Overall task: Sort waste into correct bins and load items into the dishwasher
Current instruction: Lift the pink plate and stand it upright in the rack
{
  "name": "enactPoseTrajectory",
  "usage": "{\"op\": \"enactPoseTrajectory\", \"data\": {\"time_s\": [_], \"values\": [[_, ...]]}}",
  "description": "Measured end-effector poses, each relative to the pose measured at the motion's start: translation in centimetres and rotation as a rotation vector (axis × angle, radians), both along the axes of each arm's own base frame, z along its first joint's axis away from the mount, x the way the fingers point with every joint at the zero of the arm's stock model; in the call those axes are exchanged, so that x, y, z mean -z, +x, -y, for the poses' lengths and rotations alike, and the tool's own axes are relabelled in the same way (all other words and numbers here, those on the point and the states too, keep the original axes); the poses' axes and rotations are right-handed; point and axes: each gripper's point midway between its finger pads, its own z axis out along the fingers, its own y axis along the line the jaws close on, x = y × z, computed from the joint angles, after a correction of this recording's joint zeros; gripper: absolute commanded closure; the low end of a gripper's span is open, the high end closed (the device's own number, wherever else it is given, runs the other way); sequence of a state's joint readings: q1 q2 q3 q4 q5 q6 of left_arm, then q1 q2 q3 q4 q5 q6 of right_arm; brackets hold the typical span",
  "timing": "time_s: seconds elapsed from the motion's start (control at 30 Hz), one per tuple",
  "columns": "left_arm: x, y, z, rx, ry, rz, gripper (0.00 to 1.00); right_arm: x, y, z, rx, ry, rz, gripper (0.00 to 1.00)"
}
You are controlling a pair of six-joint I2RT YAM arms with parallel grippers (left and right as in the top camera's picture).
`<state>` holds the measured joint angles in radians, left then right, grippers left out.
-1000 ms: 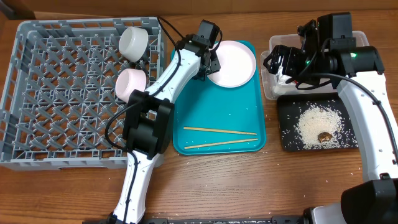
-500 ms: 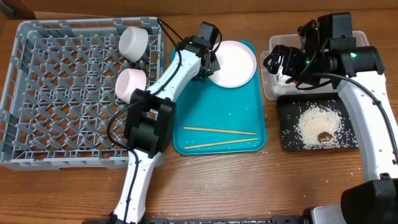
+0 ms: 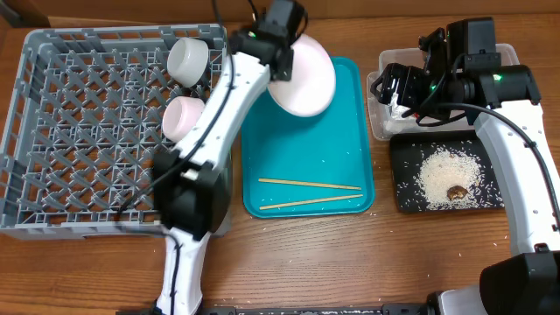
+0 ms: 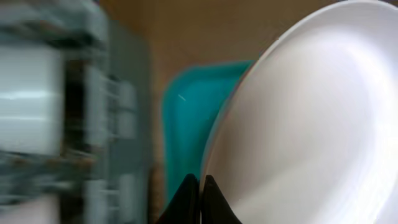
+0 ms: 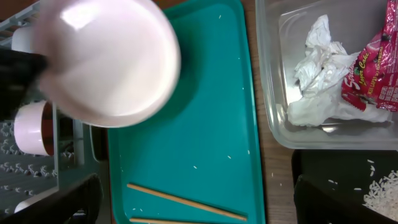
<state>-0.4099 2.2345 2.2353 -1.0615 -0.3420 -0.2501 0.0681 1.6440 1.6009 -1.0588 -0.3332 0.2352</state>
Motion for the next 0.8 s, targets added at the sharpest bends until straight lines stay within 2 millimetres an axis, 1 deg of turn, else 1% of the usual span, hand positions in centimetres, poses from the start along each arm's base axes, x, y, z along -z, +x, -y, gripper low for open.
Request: {"op": "enactPoseTrajectory", "data": {"time_s": [0.03, 0.1, 0.17, 0.2, 0.23, 0.3, 0.33, 0.37, 0.4, 0.47, 0.6, 0.7, 0.8], "values": [[-2.1, -0.1, -0.7, 0.005, 0.031, 0.042, 0.96, 0.0, 0.0, 0.0, 0.0, 0.0, -0.001, 0.0], [-6.9, -0.4, -2.6, 0.001, 0.121, 0.142, 0.96, 0.0, 0.0, 0.0, 0.0, 0.0, 0.0, 0.0], [-10.9, -1.0, -4.7, -0.037, 0.21, 0.225, 0.96, 0.0, 0.0, 0.0, 0.0, 0.0, 0.0, 0.0], [-12.8, -1.4, -6.0, -0.074, 0.261, 0.266, 0.96, 0.0, 0.0, 0.0, 0.0, 0.0, 0.0, 0.0], [-14.4, -1.8, -7.3, -0.11, 0.311, 0.298, 0.96, 0.0, 0.0, 0.0, 0.0, 0.0, 0.0, 0.0], [-17.3, -2.6, -10.4, -0.211, 0.427, 0.352, 0.96, 0.0, 0.0, 0.0, 0.0, 0.0, 0.0, 0.0], [-18.0, -2.9, -11.5, -0.249, 0.468, 0.361, 0.96, 0.0, 0.0, 0.0, 0.0, 0.0, 0.0, 0.0], [-18.6, -3.2, -13.1, -0.294, 0.524, 0.362, 0.96, 0.0, 0.0, 0.0, 0.001, 0.0, 0.0, 0.0], [-18.9, -3.4, -14.3, -0.326, 0.562, 0.357, 0.96, 0.0, 0.0, 0.0, 0.0, 0.0, 0.0, 0.0], [-19.2, -3.6, -17.2, -0.39, 0.63, 0.337, 0.96, 0.0, 0.0, 0.0, 0.0, 0.0, 0.0, 0.0], [-19.3, -3.9, -22.7, -0.514, 0.705, 0.301, 0.96, 0.0, 0.0, 0.0, 0.0, 0.0, 0.0, 0.01], [-18.5, -4.1, -26.5, -0.579, 0.742, 0.249, 0.96, 0.0, 0.0, 0.0, 0.0, 0.0, 0.0, 0.0], [-16.7, -3.3, -28.5, -0.552, 0.757, 0.178, 0.96, 0.0, 0.0, 0.0, 0.001, 0.0, 0.0, 0.0]]}}
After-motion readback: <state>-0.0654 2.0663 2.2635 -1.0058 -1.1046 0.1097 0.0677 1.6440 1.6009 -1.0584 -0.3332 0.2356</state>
